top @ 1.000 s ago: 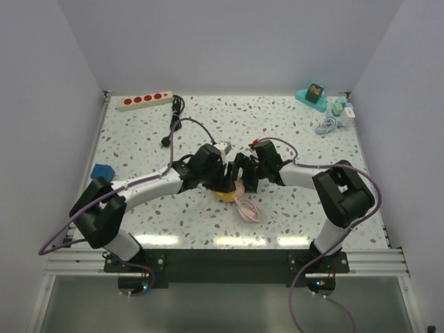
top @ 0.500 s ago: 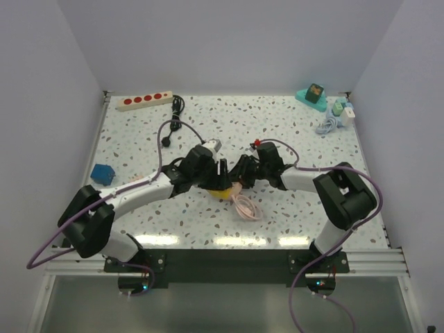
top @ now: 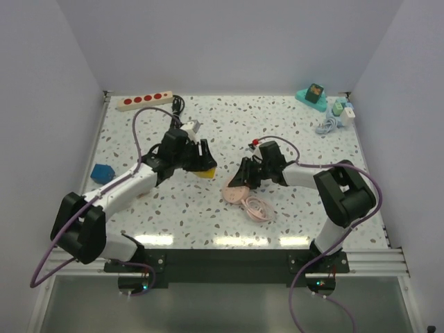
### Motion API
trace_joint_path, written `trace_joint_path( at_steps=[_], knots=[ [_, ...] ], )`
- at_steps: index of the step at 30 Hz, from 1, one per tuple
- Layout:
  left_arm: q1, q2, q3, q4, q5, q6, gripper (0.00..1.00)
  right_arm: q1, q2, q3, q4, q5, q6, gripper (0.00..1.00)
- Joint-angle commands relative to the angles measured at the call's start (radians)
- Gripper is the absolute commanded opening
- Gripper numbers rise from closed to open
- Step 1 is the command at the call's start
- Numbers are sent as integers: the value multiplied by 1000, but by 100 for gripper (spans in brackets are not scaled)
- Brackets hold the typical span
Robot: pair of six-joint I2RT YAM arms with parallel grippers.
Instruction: Pull the plug off the socket
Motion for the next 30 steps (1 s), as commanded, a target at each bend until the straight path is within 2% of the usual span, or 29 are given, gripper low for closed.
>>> trace_joint_path(
  at_steps=[1,4,5,8,11,17,25,26,28,30],
  knots=[
    [47,-31,95,-22,-26,74,0,-4,9,28,-74,-30,-65,0],
    [190,9,147,-45,-50,91,0,-4,4,46,-91,-50,-66,0],
    [280,41,181,-46,-42,91,0,-4,1,54,-126,-59,-69,0],
    [408,104,236,-40,4,82,0,-4,-16,71,-167,-62,-97,0],
    [564,228,340,-156,-2,61,0,-4,-33,77,-209,-59,-115,0],
    [712,296,322,-249,-62,78,0,-2,-50,80,-206,-73,-108,0],
    [804,188,158,-264,-253,79,0,5,-11,200,-249,-136,-141,0],
    [810,170,144,-263,-261,79,1,7,-7,218,-246,-142,-138,0],
    [822,165,123,-273,-277,84,11,13,19,235,-249,-150,-134,0],
    [835,176,112,-298,-284,87,29,28,33,255,-250,-153,-132,0]
  ],
)
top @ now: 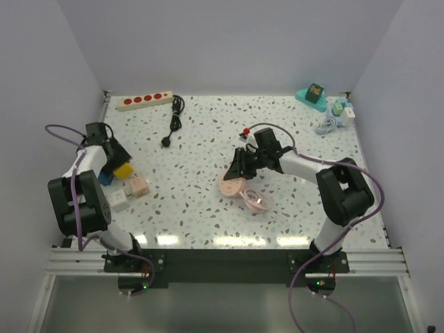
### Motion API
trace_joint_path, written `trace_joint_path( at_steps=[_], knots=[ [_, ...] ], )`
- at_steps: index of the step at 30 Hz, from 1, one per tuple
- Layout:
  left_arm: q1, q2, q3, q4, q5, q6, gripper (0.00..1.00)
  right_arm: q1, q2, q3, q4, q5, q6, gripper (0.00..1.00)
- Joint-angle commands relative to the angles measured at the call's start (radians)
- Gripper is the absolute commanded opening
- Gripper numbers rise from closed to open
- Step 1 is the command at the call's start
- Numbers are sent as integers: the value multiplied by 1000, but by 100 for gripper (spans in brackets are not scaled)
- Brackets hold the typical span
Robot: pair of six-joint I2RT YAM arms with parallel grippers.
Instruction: Pull the plug off the socket
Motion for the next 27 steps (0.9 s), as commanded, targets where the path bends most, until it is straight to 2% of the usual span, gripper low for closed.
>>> trace_joint_path(
  at_steps=[1,2,7,11,13,16,17,18,20,21,22,23,24,26,27],
  knots=[
    [23,-34,-9,-18,-62,10,38,25,33,55,-13,-63,6,0],
    [29,-40,-14,-24,-66,7,49,29,34,57,-10,-61,9,0],
    [31,-104,-69,-24,-34,-4,70,48,33,54,12,-58,29,0],
    [31,-172,-86,-54,4,-6,92,49,48,57,24,-64,47,0],
    [31,-233,-89,-67,24,4,98,51,53,49,53,-76,87,0],
    [31,-299,-88,-80,81,16,100,49,54,28,174,-98,213,0],
    [29,-337,-86,-81,104,16,100,49,54,-1,229,-110,266,0],
    [29,-356,-95,-72,183,16,100,49,57,-18,371,-138,391,0],
    [29,-399,-135,-39,318,8,100,49,68,-73,546,-155,536,0],
    [27,-414,-158,35,493,2,100,49,74,-91,731,-161,673,0],
    [21,-426,-181,81,574,-27,100,49,92,-103,822,-159,740,0],
    [-11,-439,-215,118,639,-45,100,49,103,-117,904,-156,799,0],
    [-40,-434,-227,199,761,-61,100,49,114,-121,1049,-143,905,0],
    [-161,-405,-214,215,809,-93,100,49,165,-134,1227,-117,1023,0],
    [-207,-396,-213,251,844,-105,100,51,191,-131,1382,-104,1134,0]
  ],
)
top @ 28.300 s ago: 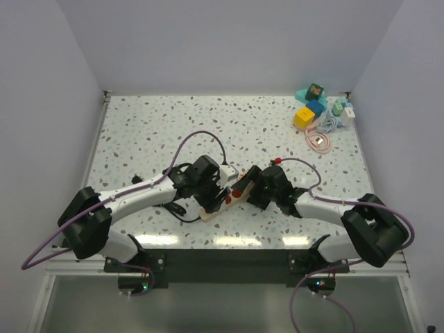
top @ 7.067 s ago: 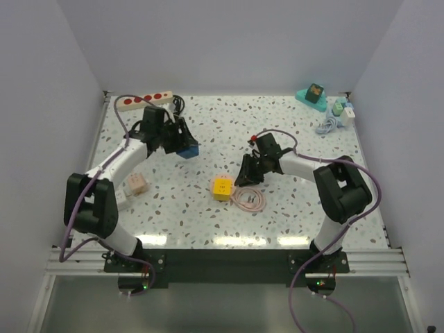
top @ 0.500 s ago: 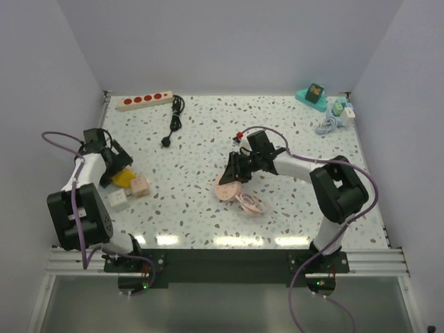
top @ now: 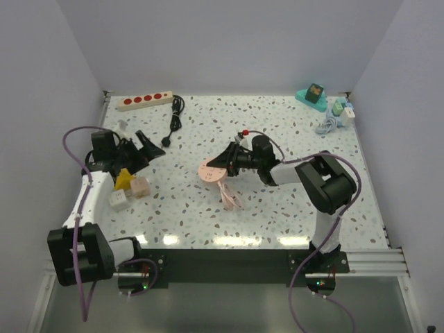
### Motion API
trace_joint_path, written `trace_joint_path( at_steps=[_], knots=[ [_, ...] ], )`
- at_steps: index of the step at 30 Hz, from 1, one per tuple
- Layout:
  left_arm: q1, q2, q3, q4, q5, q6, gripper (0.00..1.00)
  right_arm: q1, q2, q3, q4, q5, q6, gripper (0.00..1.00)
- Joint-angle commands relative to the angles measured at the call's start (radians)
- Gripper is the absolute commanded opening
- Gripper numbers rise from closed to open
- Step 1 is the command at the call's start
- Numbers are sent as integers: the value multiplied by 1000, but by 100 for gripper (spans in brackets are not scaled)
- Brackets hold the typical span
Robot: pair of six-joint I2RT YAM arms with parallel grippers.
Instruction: Pull the plug off the socket
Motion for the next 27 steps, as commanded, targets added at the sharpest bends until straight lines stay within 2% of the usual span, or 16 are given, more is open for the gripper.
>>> trace_joint_path(
  at_steps=[1,2,3,6,8,18,21,24,25,27],
  knots=[
    [-165,30,-9,195,307,-104,100,0,64,4,632,16,439,0],
    [-240,39,-23,228,316,-143,100,0,116,10,706,33,485,0],
    [-268,39,-35,330,340,-230,100,2,136,13,798,45,544,0],
    [-334,36,-98,547,345,-362,100,3,135,9,774,65,500,0],
    [-360,53,-102,562,332,-395,100,5,107,1,722,67,462,0],
    [-455,125,-144,612,272,-494,100,12,90,-5,682,67,394,0],
    [-481,139,-150,667,252,-540,93,18,70,-11,653,73,365,0],
    [-509,165,-144,713,246,-569,77,23,73,-7,653,73,363,0],
    [-520,180,-142,721,243,-573,68,26,73,-4,651,71,362,0],
    [-524,195,-138,742,242,-583,59,34,69,1,637,68,354,0]
  ],
)
